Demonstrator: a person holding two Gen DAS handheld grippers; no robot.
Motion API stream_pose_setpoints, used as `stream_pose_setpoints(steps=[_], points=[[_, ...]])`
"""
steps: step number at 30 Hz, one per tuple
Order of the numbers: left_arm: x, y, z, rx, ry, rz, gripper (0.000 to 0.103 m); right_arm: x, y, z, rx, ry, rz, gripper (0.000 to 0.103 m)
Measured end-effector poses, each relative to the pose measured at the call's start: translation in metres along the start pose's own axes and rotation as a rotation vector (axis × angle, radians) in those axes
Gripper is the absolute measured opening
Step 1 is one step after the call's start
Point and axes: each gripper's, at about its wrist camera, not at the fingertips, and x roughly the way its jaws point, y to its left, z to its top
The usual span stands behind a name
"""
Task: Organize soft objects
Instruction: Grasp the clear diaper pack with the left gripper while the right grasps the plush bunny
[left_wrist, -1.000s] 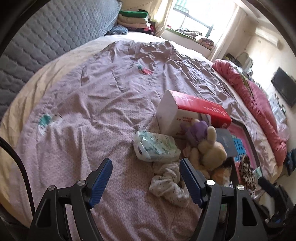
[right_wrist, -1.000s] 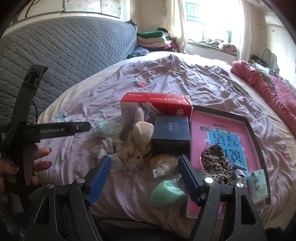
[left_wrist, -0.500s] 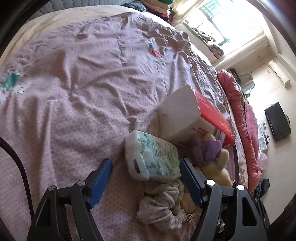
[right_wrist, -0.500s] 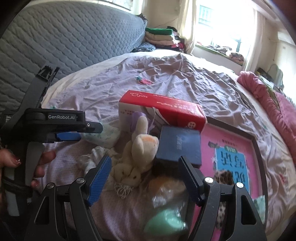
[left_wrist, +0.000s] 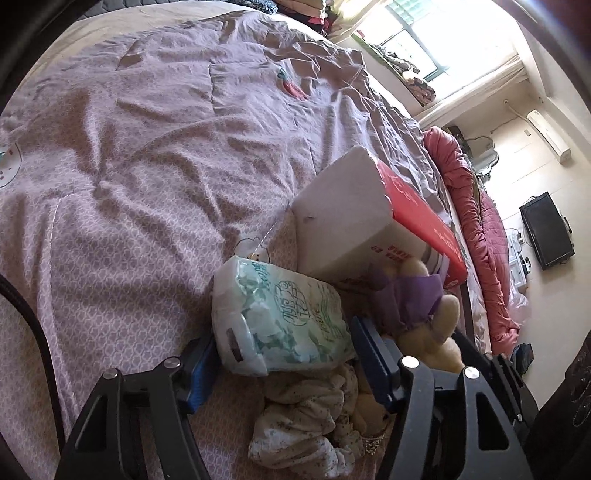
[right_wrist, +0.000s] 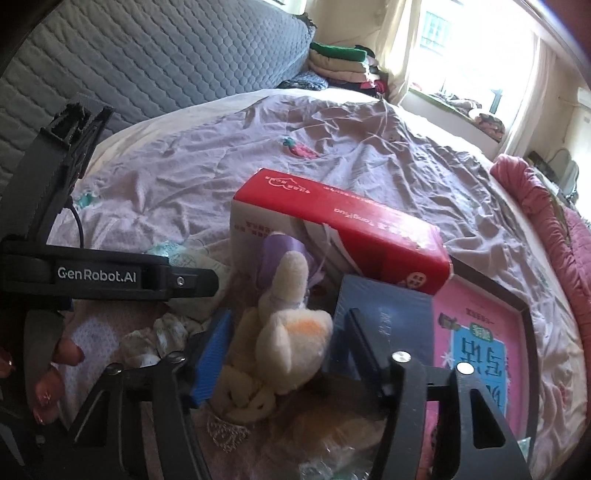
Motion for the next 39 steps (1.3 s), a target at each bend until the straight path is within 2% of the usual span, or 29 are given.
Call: stream_pose_setpoints(steps=[2, 4, 7, 8, 9, 12, 16, 20, 24, 39], points=[[0.001, 0.001, 0.001, 0.001, 0.000, -0.003, 0.062, 0.003, 0.002, 0.002, -0.010, 0.002, -0.018, 0.051], [0.002, 0.001, 0.002, 0.004, -0.004, -0.002, 0.057, 0.002, 0.002, 0.002, 0.007, -0.002, -0.008, 0.041], [0.002, 0.003, 0.002, 0.011, -0.016, -0.008, 0.049, 0.001, -0.003, 0.002, 0.047, -0.003, 0.021, 0.038], [0.002, 0.003, 0.002, 0.014, -0.017, -0.009, 0.044, 0.000, -0.006, 0.001, 0.064, -0.007, 0.040, 0.038], [0.002, 0.003, 0.003, 0.019, -0.023, -0.011, 0.034, -0.002, -0.007, 0.000, 0.078, -0.010, 0.049, 0.038], [0.001, 0.001, 0.001, 0.034, -0.026, -0.037, 0.024, -0.010, -0.014, -0.003, 0.135, -0.033, 0.096, 0.037], [-0.002, -0.003, -0.002, 0.056, -0.045, -0.040, 0.020, -0.023, -0.022, -0.009, 0.221, -0.060, 0.175, 0.037], [-0.019, -0.006, -0.006, 0.093, -0.100, -0.015, 0.019, -0.036, -0.023, -0.017, 0.253, -0.069, 0.208, 0.037], [-0.040, -0.009, -0.012, 0.120, -0.152, 0.009, 0.019, -0.045, -0.019, -0.025, 0.258, -0.070, 0.228, 0.037], [-0.093, -0.042, -0.034, 0.236, -0.236, 0.067, 0.019, -0.084, -0.028, -0.036, 0.306, -0.127, 0.233, 0.037]])
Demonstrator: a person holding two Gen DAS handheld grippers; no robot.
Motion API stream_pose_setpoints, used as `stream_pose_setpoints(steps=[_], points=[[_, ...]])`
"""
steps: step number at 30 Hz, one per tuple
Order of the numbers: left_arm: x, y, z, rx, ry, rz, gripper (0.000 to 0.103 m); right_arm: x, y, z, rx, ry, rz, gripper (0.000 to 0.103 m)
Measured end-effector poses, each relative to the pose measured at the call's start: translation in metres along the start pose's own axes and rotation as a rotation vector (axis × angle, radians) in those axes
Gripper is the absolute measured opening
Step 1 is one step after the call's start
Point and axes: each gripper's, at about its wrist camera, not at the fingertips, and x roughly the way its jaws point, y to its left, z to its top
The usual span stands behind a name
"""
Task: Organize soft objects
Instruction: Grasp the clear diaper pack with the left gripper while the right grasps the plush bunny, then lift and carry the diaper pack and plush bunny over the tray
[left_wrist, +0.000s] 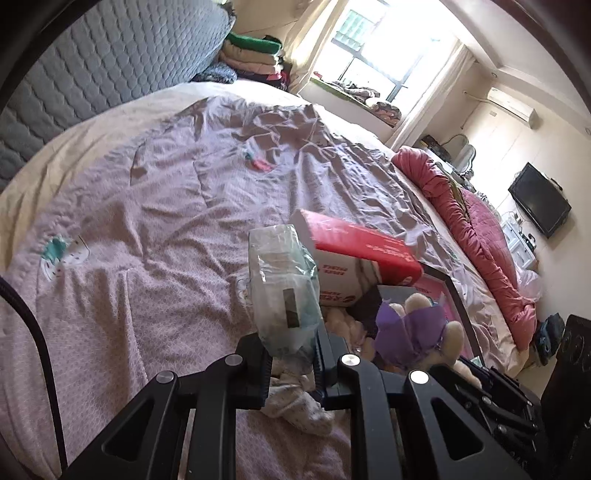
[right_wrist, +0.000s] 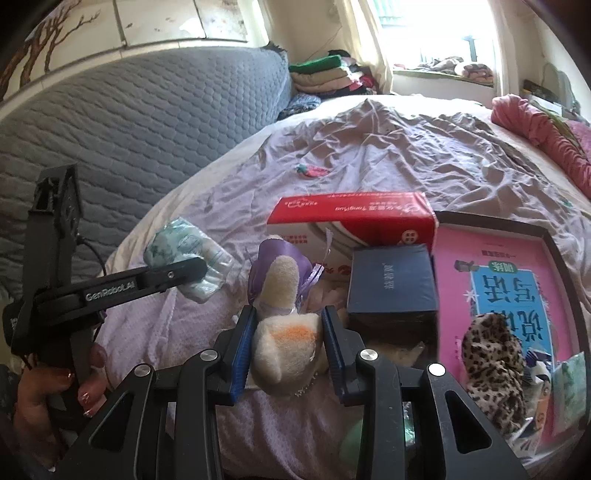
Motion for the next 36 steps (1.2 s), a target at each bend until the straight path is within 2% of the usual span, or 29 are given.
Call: stream_pose_setpoints(steps=[7, 17, 29, 36], points=[[-0.016, -0.028, -0.005, 0.059, -0.004, -0.006, 0.019, -0.021, -0.001, 0.002, 0.007, -0.036, 0.006, 0.037], [-0.035, -0.056, -0.013, 0.128, -0.009, 0.030, 0.019, -0.046, -0.004, 0.005, 0.021, -0.080, -0.002, 0.037], [-0.047, -0.085, -0.020, 0.189, -0.002, 0.031, 0.019, -0.082, -0.020, 0.011, 0.031, -0.147, -0.066, 0.037], [-0.047, -0.116, -0.028, 0.256, 0.006, 0.032, 0.019, -0.102, -0.033, 0.010, 0.042, -0.182, -0.093, 0.037]])
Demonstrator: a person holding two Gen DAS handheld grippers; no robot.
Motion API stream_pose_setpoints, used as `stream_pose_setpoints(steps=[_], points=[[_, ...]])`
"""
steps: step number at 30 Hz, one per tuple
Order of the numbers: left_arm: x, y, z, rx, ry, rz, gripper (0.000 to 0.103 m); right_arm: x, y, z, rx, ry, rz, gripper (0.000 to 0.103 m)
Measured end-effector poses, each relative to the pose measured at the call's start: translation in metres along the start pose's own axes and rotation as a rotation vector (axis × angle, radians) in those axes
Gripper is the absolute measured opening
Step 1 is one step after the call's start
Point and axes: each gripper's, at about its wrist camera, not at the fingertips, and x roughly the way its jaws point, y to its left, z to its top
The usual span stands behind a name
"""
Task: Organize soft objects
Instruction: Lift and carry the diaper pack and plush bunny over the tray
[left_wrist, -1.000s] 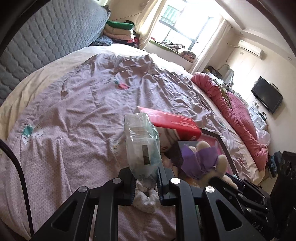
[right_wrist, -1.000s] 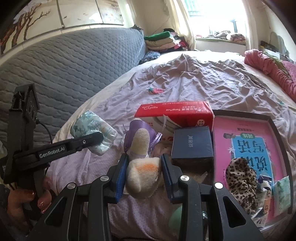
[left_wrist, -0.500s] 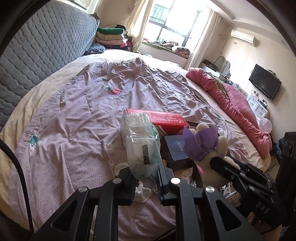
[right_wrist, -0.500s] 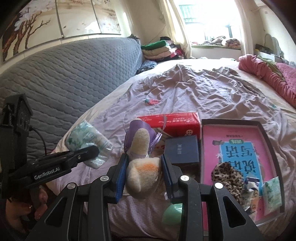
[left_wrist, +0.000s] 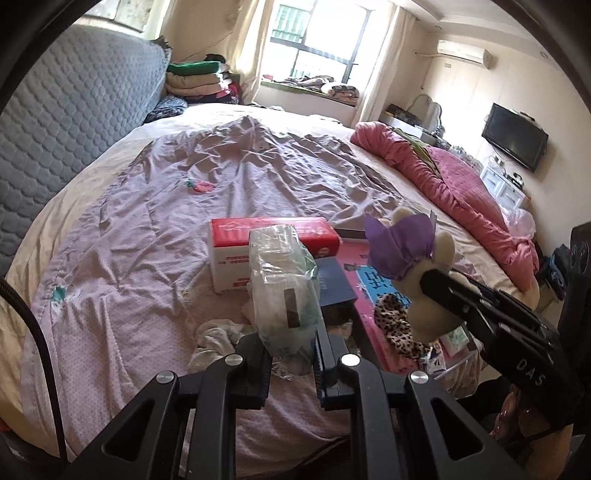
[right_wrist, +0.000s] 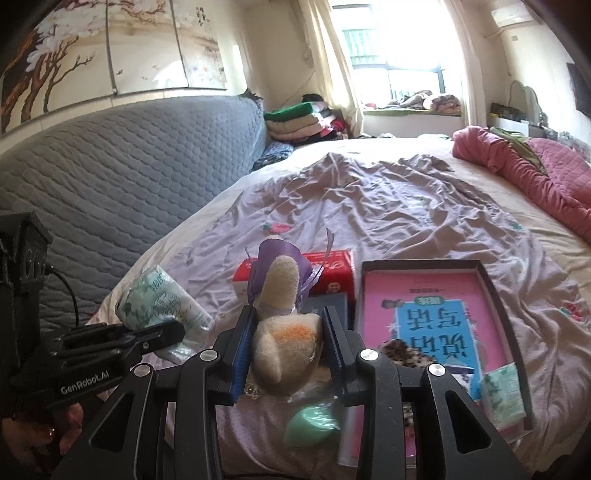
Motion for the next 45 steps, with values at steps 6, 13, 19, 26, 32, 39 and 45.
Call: stream_pose_setpoints(steps=[6, 13, 19, 26, 32, 39, 45], points=[[0.000, -0.022, 0.000, 0.046, 0.007, -0.015, 0.019, -0.010, -0.017, 0.001, 0.038, -0.016, -0.007, 0.037], [-0.002, -0.047, 0.001, 0.093, 0.010, -0.027, 0.019, -0.029, -0.042, 0.004, 0.084, -0.045, -0.036, 0.037], [-0.003, -0.061, 0.001, 0.120, 0.013, -0.040, 0.019, -0.041, -0.062, 0.005, 0.121, -0.065, -0.068, 0.037], [-0.001, -0.075, 0.002, 0.145, 0.017, -0.062, 0.019, -0.053, -0.081, 0.004, 0.151, -0.080, -0.110, 0.037], [0.006, -0.089, -0.003, 0.173, 0.036, -0.075, 0.019, -0.061, -0.096, 0.000, 0.170, -0.087, -0.146, 0.037], [0.016, -0.107, -0.009, 0.209, 0.058, -0.091, 0.019, -0.064, -0.112, -0.006, 0.205, -0.089, -0.172, 0.037], [0.027, -0.119, -0.011, 0.237, 0.078, -0.090, 0.019, -0.066, -0.124, -0.011, 0.227, -0.092, -0.188, 0.037]])
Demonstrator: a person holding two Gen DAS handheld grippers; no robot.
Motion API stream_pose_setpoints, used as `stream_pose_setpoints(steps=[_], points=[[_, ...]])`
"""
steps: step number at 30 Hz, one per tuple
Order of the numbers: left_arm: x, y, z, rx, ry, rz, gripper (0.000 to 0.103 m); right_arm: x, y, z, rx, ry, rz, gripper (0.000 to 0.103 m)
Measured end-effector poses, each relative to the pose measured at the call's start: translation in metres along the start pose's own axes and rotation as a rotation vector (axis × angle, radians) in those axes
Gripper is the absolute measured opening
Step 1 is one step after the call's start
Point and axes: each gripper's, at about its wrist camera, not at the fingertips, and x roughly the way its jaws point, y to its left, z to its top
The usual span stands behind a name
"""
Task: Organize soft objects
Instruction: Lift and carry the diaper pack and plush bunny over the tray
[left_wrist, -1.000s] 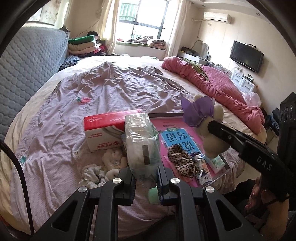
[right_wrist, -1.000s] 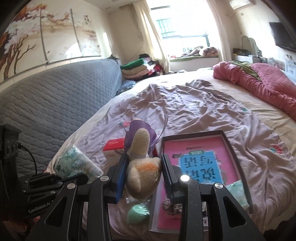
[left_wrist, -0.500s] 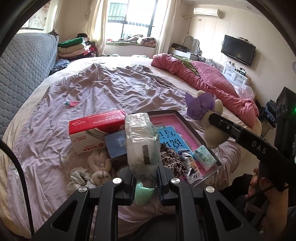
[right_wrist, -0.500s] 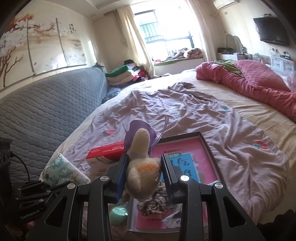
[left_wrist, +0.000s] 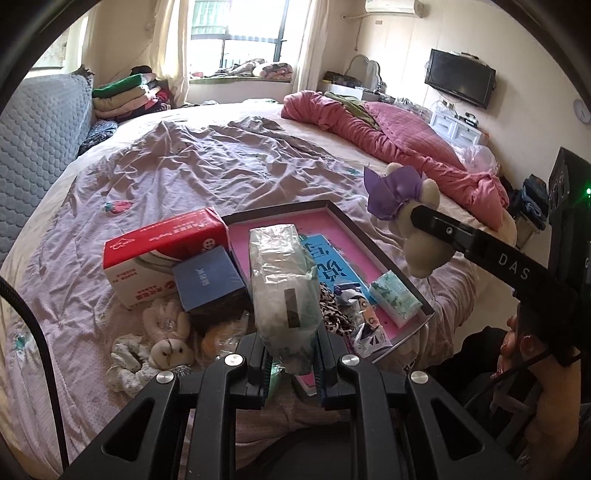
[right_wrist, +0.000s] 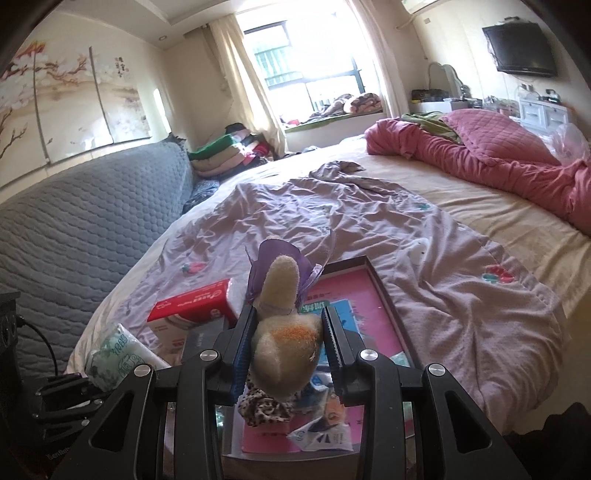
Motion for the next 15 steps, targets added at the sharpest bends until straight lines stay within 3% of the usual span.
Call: stream_pose_setpoints(steps=[15], points=[[0.045, -0.028, -0.004, 0.045, 0.083, -0.033, 0.019, 0.008, -0.027, -0.012, 0.042, 0.015, -0.038, 0.037]])
